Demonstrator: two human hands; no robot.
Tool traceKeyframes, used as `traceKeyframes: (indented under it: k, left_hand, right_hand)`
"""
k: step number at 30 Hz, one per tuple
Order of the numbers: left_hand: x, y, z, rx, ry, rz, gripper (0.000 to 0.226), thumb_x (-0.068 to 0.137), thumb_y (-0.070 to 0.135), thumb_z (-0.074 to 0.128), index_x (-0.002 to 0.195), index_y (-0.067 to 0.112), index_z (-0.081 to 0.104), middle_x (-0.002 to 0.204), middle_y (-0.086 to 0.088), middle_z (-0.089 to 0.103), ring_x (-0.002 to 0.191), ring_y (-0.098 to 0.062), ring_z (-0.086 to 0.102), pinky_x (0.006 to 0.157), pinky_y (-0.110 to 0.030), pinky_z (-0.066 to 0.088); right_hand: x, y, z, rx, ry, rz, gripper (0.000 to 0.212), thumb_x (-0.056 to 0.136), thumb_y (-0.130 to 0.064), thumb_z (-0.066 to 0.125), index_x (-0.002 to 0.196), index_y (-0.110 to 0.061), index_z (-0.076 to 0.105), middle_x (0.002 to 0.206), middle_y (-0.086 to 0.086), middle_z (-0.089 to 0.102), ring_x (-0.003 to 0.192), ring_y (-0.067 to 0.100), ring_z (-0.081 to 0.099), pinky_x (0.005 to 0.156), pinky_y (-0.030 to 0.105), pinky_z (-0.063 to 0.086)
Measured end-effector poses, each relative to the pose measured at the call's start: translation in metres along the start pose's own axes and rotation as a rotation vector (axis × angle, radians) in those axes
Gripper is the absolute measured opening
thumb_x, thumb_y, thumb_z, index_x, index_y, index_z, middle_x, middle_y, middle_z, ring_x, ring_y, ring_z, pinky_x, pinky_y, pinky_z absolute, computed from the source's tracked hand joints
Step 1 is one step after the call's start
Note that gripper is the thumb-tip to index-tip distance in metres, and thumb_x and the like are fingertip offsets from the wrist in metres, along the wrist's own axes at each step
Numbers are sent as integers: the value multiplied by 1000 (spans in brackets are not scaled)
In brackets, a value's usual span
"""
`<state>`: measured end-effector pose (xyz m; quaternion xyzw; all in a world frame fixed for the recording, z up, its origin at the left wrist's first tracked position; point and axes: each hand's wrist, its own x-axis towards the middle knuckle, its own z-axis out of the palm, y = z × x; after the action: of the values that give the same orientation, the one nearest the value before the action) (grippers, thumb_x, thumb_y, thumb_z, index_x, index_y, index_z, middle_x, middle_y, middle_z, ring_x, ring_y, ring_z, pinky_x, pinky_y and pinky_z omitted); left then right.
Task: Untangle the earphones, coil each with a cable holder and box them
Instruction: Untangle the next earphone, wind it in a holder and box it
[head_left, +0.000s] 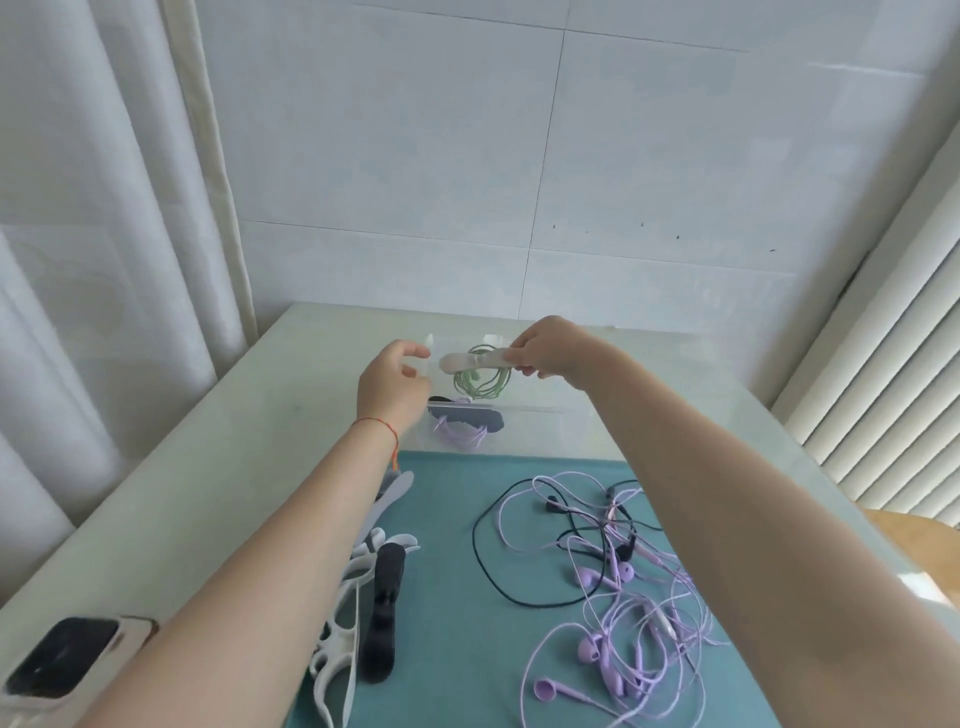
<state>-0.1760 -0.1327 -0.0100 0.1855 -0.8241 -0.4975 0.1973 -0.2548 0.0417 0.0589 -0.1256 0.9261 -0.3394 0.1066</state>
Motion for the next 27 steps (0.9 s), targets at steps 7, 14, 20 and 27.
traceKeyframes:
  k: [7, 14, 20, 27]
  left_hand:
    - [0, 1, 0, 45, -14, 43, 28, 84, 12, 56, 109, 22, 62, 88, 1, 55, 83, -20, 55, 73, -26, 39]
    - [0, -2, 0, 44, -21, 56, 29, 87, 12, 50, 110, 22, 65, 100, -3, 61, 88, -20, 57, 76, -24, 39]
    - [4, 20, -7, 315, 138, 480, 19, 82, 8, 54, 88, 13, 71, 91, -2, 64, 89, -21, 55, 80, -30, 44]
    - [4, 54, 10, 941, -473, 342, 30, 95, 18, 29, 96, 18, 59, 111, -7, 64, 100, -25, 54, 94, -39, 34]
  right_hand:
    - [13, -3, 26, -217, 15, -58, 26, 84, -27, 71, 102, -8, 73, 94, 5, 67, 82, 18, 57, 78, 29, 51]
    - [8, -3, 22, -386, -260, 24, 32, 92, -34, 60, 110, -9, 68, 101, -1, 69, 89, 15, 64, 73, 27, 51]
    - [5, 3, 2, -385, -238, -23, 37, 94, -34, 56, 115, -5, 66, 103, 0, 70, 94, 17, 65, 75, 26, 50]
    - [-7, 16, -22, -575, -54, -52, 53, 92, -47, 53, 107, 2, 69, 106, 16, 67, 82, 21, 51, 73, 29, 43]
